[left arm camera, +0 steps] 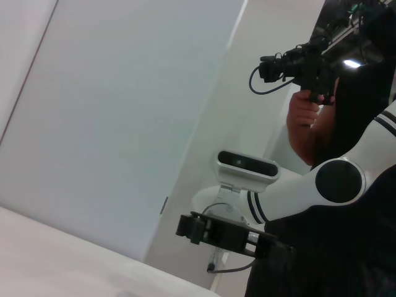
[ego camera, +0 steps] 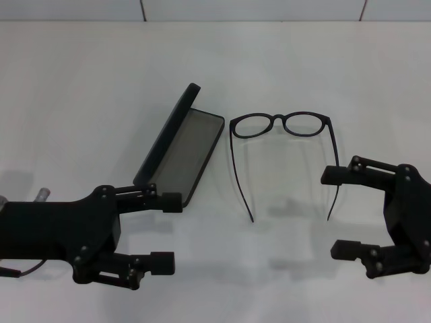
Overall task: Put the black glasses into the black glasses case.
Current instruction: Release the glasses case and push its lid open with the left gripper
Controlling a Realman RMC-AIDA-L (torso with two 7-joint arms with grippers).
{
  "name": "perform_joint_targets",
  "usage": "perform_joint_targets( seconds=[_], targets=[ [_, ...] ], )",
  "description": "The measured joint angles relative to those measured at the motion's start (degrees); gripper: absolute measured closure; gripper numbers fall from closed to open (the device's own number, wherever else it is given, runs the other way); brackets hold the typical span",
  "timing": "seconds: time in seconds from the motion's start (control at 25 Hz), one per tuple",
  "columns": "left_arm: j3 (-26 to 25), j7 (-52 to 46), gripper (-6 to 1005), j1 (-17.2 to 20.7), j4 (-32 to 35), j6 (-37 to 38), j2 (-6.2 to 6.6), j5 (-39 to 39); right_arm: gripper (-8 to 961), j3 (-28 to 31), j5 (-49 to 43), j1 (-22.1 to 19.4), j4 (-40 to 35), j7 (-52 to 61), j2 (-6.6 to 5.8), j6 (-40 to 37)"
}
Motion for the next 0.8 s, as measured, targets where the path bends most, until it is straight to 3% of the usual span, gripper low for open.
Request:
perform_joint_targets(
  seconds=[0.6, 0.68, 0.8],
  targets=[
    [-0.1, 0.0, 107, 0.1, -0.1, 0.0, 0.07, 0.0, 98, 0.0, 0.0, 0.0, -0.1, 0.9, -0.17, -1.0],
    [-0.1, 0.0, 107, 0.1, -0.1, 0.0, 0.06, 0.0, 100, 0.2, 0.0, 0.3, -1.0, 2.9, -0.48, -0.5],
    [-0.6, -0.2, 107, 0.2, -0.1, 0.0, 0.11, 0.0, 103, 0.4, -0.3, 0.7, -8.8, 13.2, -1.19, -0.2]
  ],
)
